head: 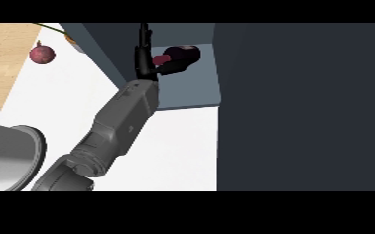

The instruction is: Pick up the wine, place it into the cabinet and close the cabinet

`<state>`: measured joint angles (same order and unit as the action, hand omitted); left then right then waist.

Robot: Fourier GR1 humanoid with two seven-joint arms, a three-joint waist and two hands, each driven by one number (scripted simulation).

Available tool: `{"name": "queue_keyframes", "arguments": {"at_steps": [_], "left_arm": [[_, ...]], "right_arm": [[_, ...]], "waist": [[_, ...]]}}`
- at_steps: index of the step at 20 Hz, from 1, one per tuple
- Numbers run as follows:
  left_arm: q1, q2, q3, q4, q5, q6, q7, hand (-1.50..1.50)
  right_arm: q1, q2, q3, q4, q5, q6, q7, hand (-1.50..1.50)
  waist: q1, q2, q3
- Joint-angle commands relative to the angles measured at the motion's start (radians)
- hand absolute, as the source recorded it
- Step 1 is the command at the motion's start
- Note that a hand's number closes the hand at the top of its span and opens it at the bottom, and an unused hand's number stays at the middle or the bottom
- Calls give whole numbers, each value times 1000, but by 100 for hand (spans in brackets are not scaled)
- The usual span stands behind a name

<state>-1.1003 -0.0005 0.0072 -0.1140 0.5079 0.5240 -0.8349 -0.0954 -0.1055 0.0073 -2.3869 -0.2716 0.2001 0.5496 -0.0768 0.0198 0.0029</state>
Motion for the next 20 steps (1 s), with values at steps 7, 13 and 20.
{"name": "queue_keyframes", "arguments": {"at_steps": [7,13,20], "left_arm": [[65,0,17,6,-2,-87,-71,-150],[66,0,-9,3,-4,-149,-40,-150],[111,0,-43,-21,39,-176,-75,-150]], "right_arm": [[50,5,-4,-13,-41,31,-33,-150],[62,29,37,-80,-17,-9,15,-150],[-23,35,70,-44,16,-44,40,-150]], "waist": [[10,5,-4],[10,-4,-4],[-1,-6,-5]]}}
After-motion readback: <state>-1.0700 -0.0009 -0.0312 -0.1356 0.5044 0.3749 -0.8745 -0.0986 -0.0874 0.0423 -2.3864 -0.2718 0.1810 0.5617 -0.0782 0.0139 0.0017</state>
